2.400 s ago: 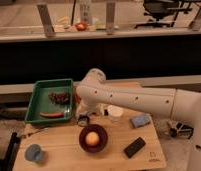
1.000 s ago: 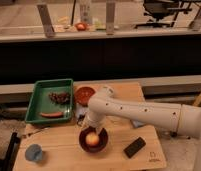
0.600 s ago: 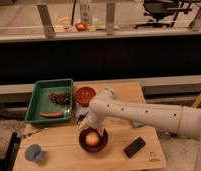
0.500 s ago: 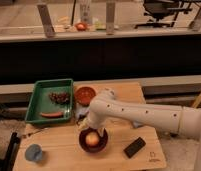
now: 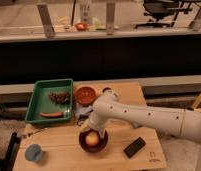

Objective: Place apple in table surface

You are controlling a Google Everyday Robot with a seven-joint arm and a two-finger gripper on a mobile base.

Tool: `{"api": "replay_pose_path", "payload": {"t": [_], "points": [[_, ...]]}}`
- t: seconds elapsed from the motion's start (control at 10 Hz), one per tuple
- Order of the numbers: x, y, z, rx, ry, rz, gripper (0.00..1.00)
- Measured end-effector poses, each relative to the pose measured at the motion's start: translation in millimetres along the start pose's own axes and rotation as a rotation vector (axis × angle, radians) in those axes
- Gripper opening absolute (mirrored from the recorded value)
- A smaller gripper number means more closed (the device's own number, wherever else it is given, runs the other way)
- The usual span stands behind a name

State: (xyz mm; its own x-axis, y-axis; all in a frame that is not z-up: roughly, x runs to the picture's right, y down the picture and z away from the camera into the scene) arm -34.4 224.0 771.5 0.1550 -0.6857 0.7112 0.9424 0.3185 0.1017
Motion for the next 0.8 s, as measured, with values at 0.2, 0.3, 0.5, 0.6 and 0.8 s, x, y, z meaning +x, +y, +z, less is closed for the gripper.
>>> {"api": "replay_pose_path", "payload": {"t": [0.2, 0.3, 0.5, 0.6, 0.8], "points": [[0, 4, 4, 0.026, -0.014, 0.007, 0.74], [0, 5, 7, 0.034, -0.021, 0.008, 0.74], [-1, 3, 13, 0.045, -0.035, 0.006, 0.59], [-1, 3, 16, 0.048, -0.040, 0.006, 0.47], [-1, 4, 18, 0.054, -0.044, 0.010, 0.29]]}}
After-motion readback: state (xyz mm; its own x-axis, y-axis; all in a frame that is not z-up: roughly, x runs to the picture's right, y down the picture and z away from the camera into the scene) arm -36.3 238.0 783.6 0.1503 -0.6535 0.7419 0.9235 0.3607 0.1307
